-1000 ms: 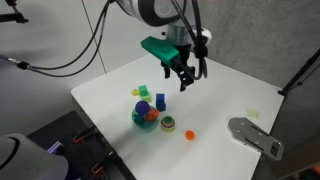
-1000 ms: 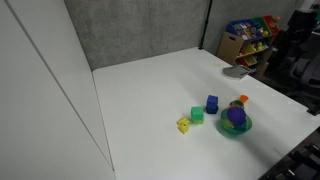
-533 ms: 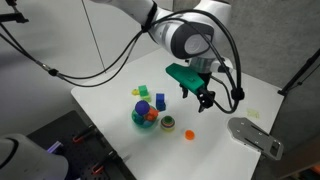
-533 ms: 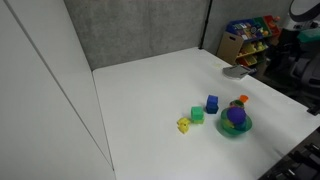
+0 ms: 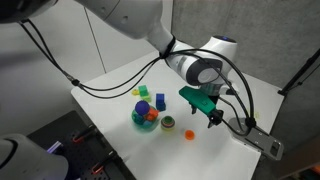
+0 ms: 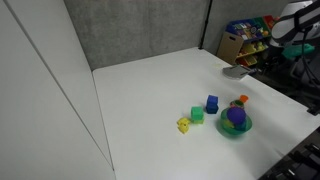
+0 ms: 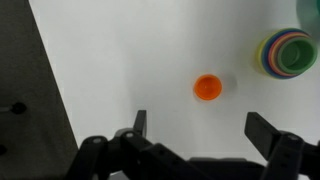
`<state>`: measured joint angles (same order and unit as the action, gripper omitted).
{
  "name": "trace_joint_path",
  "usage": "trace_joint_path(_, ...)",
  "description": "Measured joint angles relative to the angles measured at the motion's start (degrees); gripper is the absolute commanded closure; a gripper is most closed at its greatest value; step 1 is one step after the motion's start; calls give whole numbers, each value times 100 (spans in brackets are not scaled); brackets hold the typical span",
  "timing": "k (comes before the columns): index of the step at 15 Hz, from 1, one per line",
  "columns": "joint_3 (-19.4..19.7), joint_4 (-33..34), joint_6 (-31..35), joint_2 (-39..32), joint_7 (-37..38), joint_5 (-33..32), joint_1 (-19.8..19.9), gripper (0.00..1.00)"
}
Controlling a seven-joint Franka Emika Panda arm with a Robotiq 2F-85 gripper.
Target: Put the orange object inside the green object
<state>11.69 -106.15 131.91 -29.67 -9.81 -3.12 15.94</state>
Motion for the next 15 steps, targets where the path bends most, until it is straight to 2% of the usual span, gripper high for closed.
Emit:
trace_joint_path(8, -144, 540, 386, -787, -164, 39, 288, 0)
trace_joint_path(15, -163, 586, 398, -945, -167, 44, 310, 0)
